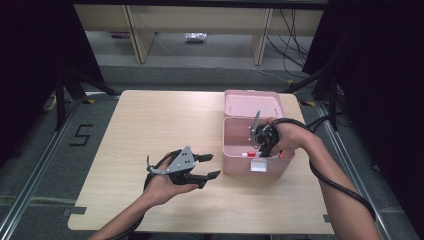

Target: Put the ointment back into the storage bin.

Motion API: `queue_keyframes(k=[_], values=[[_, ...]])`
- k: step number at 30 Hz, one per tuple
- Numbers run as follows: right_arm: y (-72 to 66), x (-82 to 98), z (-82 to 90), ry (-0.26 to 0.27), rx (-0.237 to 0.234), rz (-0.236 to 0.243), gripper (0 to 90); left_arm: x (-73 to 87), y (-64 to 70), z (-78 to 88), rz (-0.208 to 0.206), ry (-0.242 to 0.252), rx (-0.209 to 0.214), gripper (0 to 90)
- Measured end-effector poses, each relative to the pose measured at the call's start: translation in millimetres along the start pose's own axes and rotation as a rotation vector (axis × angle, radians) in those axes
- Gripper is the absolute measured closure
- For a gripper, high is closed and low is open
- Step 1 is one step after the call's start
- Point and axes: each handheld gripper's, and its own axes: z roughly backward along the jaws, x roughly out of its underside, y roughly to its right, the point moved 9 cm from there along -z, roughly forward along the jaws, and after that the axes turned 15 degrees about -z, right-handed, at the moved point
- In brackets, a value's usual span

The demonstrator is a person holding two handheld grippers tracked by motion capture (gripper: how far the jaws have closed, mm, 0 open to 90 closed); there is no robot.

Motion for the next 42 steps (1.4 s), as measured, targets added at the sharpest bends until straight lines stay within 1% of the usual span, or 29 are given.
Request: queue_keyframes(k=[1, 3, 4, 5, 6, 7, 8, 9, 10, 11, 14, 15, 16, 17, 20, 21, 23, 25, 26, 27, 28, 29, 30, 31, 36, 37, 38, 39, 42], values=[[-1.9, 1.6, 0.2, -0.013, 0.004, -0.039, 71.5, 0.1, 0.2, 0.0, 0.0, -0.001, 0.001, 42.5], [-2.6, 1.8, 0.0, -0.015, 0.002, -0.046, 71.4, 0.5, 0.3, -0.1, 0.0, -0.002, 0.002, 42.6], [-1.5, 0.2, -1.2, -0.006, -0.005, -0.013, 71.4, 0.4, 0.2, -0.1, 0.001, -0.001, 0.001, 42.5], [-1.9, 1.4, -1.6, -0.018, -0.001, -0.031, 71.4, 0.4, 0.2, -0.1, 0.002, 0.0, 0.0, 42.6], [-1.9, 1.4, -1.6, -0.018, -0.001, -0.031, 71.4, 0.4, 0.2, -0.1, 0.002, 0.0, 0.0, 42.6], [-2.5, 0.4, -2.4, -0.013, -0.011, -0.035, 71.5, 0.5, 0.2, -0.1, 0.002, 0.0, 0.001, 42.6], [-6.3, 0.6, -3.1, -0.017, -0.034, -0.065, 71.4, 0.5, 0.2, -0.1, 0.003, 0.0, 0.001, 42.5], [-5.2, 0.6, -3.8, -0.013, -0.025, -0.057, 71.4, 0.7, 0.1, 0.0, 0.004, 0.001, 0.0, 42.6], [-6.2, 1.4, -4.0, -0.016, -0.03, -0.069, 71.4, 0.8, 0.1, 0.0, 0.004, 0.001, -0.001, 42.6], [-3.7, 0.1, -4.4, -0.007, -0.026, -0.035, 71.4, 0.8, 0.1, 0.0, 0.004, 0.001, -0.001, 42.6], [-3.3, 1.1, -4.0, -0.01, -0.025, -0.046, 71.4, 1.2, 0.4, -0.4, 0.005, -0.002, 0.002, 42.6], [-0.2, 1.6, -3.8, -0.017, -0.012, -0.023, 71.4, 1.0, 0.5, -0.6, 0.005, -0.001, 0.002, 42.5], [-0.2, 1.6, -3.8, -0.017, -0.012, -0.023, 71.4, 1.0, 0.5, -0.6, 0.005, -0.001, 0.002, 42.5], [-4.8, 1.7, -3.8, -0.015, -0.033, -0.067, 71.4, 0.9, 0.5, -0.8, 0.005, -0.001, 0.001, 42.5], [-4.0, 1.1, -4.0, -0.013, -0.029, -0.063, 71.4, 0.6, 0.4, -0.7, 0.002, -0.001, 0.002, 42.5], [-0.4, 1.7, -4.0, -0.019, -0.014, -0.031, 71.4, 0.6, 0.4, -0.7, 0.002, -0.001, 0.002, 42.5], [-0.7, 1.2, -4.6, -0.017, -0.023, -0.021, 71.4, 0.5, 0.2, -0.4, 0.002, -0.001, 0.001, 42.6], [-0.8, 1.8, -4.9, -0.024, -0.021, -0.03, 71.4, 0.6, 0.2, -0.3, 0.003, 0.0, 0.0, 42.5], [-1.8, 2.7, -4.7, -0.03, -0.02, -0.049, 71.4, 0.8, 0.0, -0.2, 0.005, 0.0, 0.0, 42.5], [-3.8, 1.3, -5.4, -0.023, -0.038, -0.066, 71.3, 1.4, -0.4, 0.1, 0.004, -0.002, -0.001, 42.5], [-4.3, 1.1, -6.1, -0.019, -0.039, -0.071, 71.3, 1.4, -0.4, 0.1, 0.004, -0.002, -0.001, 42.5], [-0.5, 1.6, -6.5, -0.025, -0.025, -0.033, 71.3, 1.6, -0.5, 0.1, 0.004, -0.001, -0.002, 42.5], [-0.5, 1.6, -6.5, -0.025, -0.025, -0.033, 71.3, 1.7, -0.5, 0.1, 0.004, -0.001, -0.001, 42.5], [-1.6, 3.4, -6.4, -0.039, -0.024, -0.053, 71.3, 1.8, -0.3, 0.1, 0.004, -0.001, 0.0, 42.6], [-2.2, 3.0, -6.9, -0.039, -0.035, -0.053, 71.2, 1.9, -0.2, -0.2, 0.004, -0.002, 0.0, 42.5], [-0.5, 1.5, -7.6, -0.03, -0.036, -0.024, 71.1, 1.9, -0.1, -0.2, 0.003, -0.003, 0.001, 42.6], [-2.9, 0.1, -8.0, -0.018, -0.042, -0.046, 71.0, 1.8, -0.1, -0.2, 0.003, -0.003, 0.001, 42.5], [-5.5, 2.2, -7.0, -0.035, -0.05, -0.09, 70.6, 1.7, -0.2, -0.3, 0.004, -0.003, 0.0, 42.5], [-5.3, 1.9, -6.3, -0.031, -0.061, -0.1, 67.2, 1.0, -0.1, -0.5, 0.006, 0.0, 0.0, 42.5]])
